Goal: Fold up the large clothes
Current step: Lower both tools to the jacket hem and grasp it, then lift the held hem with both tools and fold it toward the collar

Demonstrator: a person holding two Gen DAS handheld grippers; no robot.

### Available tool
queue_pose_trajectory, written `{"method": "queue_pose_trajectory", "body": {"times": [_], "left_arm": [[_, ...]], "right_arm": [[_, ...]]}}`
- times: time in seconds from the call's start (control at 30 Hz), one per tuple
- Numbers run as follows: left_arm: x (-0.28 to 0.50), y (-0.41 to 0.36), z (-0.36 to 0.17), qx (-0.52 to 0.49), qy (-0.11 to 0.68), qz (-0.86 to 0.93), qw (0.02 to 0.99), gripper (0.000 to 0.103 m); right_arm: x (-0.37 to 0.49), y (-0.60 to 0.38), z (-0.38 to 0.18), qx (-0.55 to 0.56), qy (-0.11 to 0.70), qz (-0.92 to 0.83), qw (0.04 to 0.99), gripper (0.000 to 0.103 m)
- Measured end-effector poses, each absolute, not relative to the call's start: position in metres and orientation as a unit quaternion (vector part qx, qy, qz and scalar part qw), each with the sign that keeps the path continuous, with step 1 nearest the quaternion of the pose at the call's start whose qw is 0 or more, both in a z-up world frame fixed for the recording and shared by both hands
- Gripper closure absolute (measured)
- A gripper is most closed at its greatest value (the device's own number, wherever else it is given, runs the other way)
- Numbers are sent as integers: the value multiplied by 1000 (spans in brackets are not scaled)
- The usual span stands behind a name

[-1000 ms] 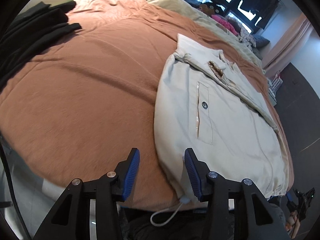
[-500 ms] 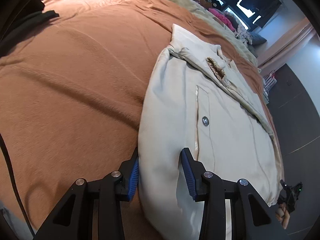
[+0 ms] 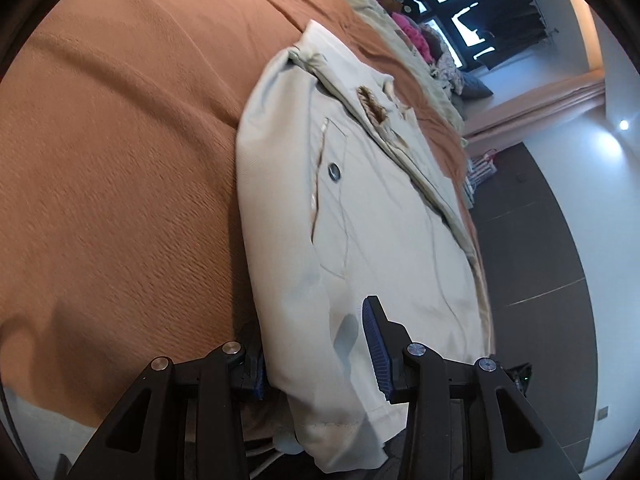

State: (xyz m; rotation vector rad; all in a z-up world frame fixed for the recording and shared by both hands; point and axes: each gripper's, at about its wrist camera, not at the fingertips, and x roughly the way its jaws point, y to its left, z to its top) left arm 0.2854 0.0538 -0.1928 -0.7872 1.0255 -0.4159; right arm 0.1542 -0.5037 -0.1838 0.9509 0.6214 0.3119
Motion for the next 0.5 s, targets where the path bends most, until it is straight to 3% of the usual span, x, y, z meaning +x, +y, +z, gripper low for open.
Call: {"method": "queue_pose_trajectory", "body": {"times": [0.1, 0.17, 0.5], "left_arm": [[285, 50, -195, -363, 483, -181, 776, 82], [279, 55, -196, -379, 479, -170, 773, 86], [241, 68, -140, -393, 413, -162, 805, 93]], "right_arm": [[155, -505, -185, 451, 299, 137, 830, 76], [156, -505, -185, 461, 305, 125, 824, 90], [101, -496, -134, 465, 239, 139, 841, 97]]}}
